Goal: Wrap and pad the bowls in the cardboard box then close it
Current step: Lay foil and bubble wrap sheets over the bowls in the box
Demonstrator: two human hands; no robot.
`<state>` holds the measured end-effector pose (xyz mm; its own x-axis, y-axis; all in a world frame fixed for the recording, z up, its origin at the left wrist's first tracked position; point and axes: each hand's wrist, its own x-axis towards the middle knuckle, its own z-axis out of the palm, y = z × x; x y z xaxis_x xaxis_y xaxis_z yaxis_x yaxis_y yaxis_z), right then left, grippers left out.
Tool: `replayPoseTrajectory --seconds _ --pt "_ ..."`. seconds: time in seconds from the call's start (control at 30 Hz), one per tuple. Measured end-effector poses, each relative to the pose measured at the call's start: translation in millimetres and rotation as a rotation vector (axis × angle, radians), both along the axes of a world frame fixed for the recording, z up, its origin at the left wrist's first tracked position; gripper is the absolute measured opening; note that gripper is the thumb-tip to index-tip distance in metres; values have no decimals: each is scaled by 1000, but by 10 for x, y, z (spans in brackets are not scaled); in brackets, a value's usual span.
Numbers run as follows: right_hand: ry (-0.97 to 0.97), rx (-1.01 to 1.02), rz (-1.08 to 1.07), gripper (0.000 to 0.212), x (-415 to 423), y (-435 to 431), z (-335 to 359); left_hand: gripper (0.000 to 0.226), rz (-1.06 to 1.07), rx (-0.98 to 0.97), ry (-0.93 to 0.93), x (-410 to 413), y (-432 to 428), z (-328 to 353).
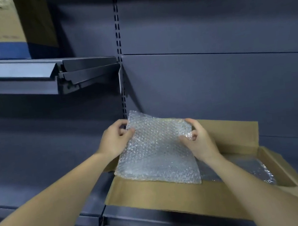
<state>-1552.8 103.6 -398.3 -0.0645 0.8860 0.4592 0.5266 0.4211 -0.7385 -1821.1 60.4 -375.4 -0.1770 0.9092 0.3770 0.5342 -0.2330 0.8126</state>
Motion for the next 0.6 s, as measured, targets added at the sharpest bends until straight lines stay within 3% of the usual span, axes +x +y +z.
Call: replayPoseTrajectory --seconds 0.23,0.33,0.43,0.53,0.6 --pt "-162 -18 -39 50 -92 30 -151 62 -1 -95 185 -144 95 -285" --pt "-302 -58 -91 54 -54 24 -132 40 -17 -61 318 -157 79 -265" --pt "-419 -75 -96 53 2 -29 -33 18 -170 -27 449 -141 40 -123" --pt "-429 -83 165 40 -3 -107 77 51 -381 -142 720 21 22 83" --pt "-496 -110 342 48 -60 -162 130 73 -492 -293 854 151 43 150"
